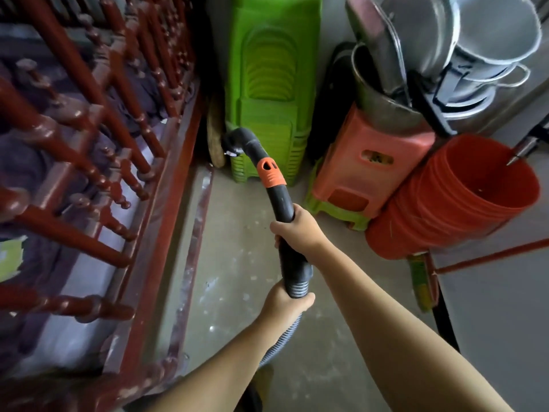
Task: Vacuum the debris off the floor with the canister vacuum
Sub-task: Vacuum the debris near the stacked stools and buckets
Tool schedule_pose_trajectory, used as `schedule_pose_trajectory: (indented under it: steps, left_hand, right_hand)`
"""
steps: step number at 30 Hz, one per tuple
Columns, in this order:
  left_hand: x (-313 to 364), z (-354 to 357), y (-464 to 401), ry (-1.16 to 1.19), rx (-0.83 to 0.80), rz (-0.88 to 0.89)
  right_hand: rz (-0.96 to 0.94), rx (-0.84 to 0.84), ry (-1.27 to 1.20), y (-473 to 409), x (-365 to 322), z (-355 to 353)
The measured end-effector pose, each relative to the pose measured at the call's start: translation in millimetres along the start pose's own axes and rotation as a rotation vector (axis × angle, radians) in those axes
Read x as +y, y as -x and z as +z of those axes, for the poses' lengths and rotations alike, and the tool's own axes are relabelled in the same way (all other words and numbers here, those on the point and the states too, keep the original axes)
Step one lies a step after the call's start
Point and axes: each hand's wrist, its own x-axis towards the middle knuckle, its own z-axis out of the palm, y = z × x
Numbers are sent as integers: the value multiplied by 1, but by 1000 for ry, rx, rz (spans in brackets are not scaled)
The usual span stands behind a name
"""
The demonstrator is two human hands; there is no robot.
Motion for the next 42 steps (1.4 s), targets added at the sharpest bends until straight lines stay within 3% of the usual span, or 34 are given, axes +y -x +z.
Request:
schedule_pose_trajectory:
  steps: [6, 13, 19, 21, 24, 26, 28, 31, 36, 38, 42]
  left_hand:
    - [-4, 6, 9, 31, 4, -1]
    - [-20, 120, 59, 19, -210, -37]
    - [-29, 176, 100, 138, -275, -45]
    - [-30, 182, 103, 127, -185, -37]
    - [-37, 178, 99, -109, 65, 21]
    - [-44, 165, 90, -236, 125, 34]
    - [-51, 146, 74, -124, 4, -27]
    - [-50, 122, 43, 39, -300, -121]
    - [-71, 118, -13, 162, -483, -156]
    - [-83, 127, -29, 168, -447, -180]
    - [-123, 154, -90, 125, -66, -281]
  right_hand:
    - [9, -37, 21, 6, 5, 0]
    - [94, 108, -68, 77, 93, -91]
    - [58, 45, -77, 118, 125, -128]
    - [80, 27, -64, 117, 128, -130]
    - [127, 64, -124, 103, 130, -125]
    - [163, 102, -179, 88, 131, -113]
    - [189, 115, -191, 74, 133, -103]
    - [204, 34, -182, 49, 140, -92]
    - [175, -152, -163, 0, 163, -78]
    - [157, -196, -137, -20, 176, -73]
    - [200, -135, -87, -80, 220, -53]
